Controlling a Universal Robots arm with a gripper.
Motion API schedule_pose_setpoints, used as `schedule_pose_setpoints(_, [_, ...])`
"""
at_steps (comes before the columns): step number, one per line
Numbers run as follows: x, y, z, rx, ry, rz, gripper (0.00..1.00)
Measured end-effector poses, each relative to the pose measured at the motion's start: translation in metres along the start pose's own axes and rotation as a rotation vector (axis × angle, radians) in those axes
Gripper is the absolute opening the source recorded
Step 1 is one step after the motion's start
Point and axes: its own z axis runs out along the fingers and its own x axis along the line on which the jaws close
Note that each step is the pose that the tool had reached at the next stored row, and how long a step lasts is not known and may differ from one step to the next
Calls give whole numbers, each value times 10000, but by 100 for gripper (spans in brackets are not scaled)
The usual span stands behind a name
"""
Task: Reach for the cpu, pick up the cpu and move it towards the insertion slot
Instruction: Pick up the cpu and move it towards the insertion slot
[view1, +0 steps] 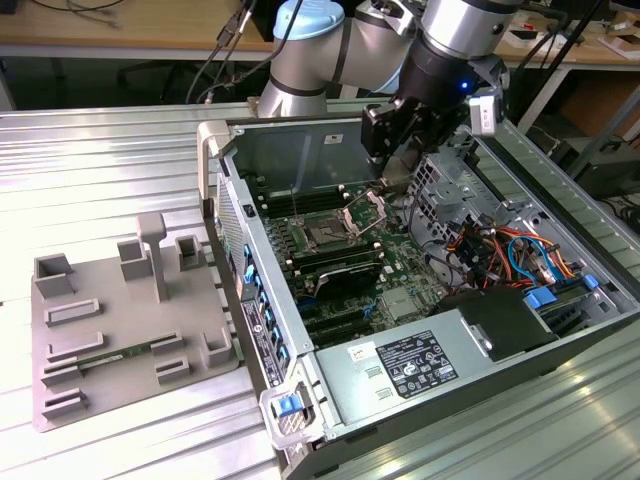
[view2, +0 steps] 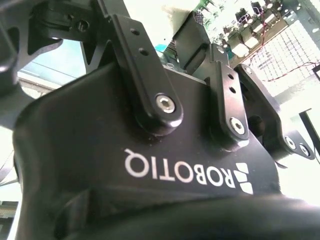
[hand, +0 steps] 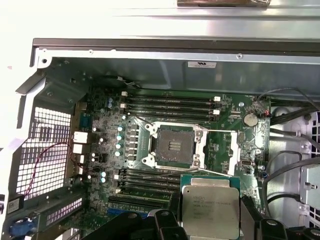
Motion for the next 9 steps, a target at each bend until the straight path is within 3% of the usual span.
schedule_pose_setpoints(9, [-8,105,61,1,0,0,55])
